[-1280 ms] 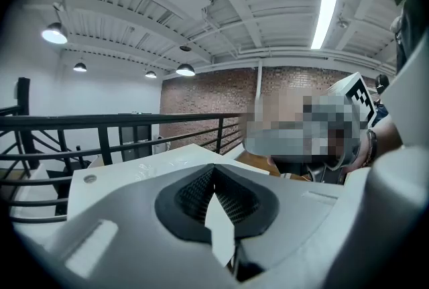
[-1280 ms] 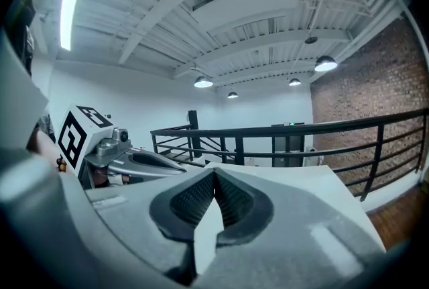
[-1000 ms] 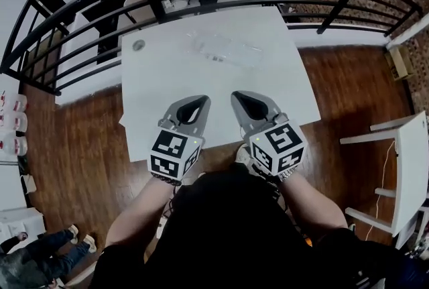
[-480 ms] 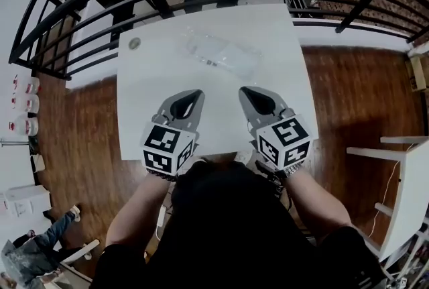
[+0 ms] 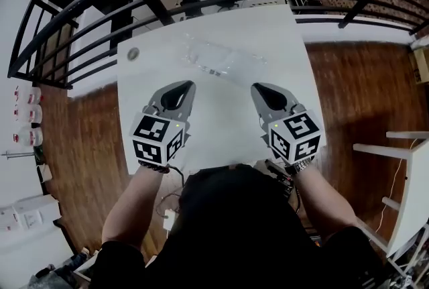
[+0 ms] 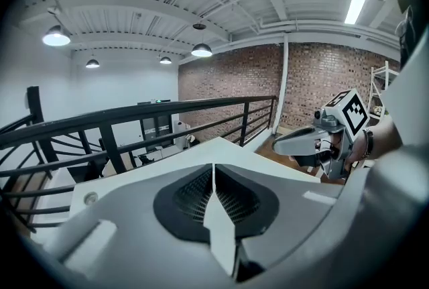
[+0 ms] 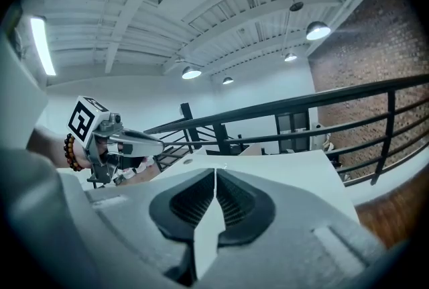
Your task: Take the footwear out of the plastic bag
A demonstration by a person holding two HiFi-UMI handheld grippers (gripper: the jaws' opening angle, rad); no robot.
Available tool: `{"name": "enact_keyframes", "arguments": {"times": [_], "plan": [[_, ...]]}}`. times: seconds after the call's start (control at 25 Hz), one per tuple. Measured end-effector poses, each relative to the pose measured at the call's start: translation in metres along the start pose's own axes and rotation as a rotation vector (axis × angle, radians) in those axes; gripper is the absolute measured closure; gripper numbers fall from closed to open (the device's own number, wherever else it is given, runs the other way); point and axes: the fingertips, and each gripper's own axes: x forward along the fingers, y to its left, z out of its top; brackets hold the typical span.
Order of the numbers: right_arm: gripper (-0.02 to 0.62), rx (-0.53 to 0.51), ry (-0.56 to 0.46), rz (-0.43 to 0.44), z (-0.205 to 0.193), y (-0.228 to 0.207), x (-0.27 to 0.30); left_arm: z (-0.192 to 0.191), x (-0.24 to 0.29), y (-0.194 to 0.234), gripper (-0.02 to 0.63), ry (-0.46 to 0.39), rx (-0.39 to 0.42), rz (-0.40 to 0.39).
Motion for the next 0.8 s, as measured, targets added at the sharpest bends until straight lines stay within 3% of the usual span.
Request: {"name": "enact_keyframes", "arguments": {"times": [0.36, 0.8], "plan": [[0.538, 0.081, 0.09, -0.096, -0.009, -0.041, 0.035, 0.003, 0.042, 0.08, 0.58, 0.035, -0.06, -0.028], [0.444, 0.203, 0.231, -0.18, -0.052, -0.104, 0.078, -0.032, 0.123, 0.169, 0.558, 0.131, -0.159, -0.011]]}}
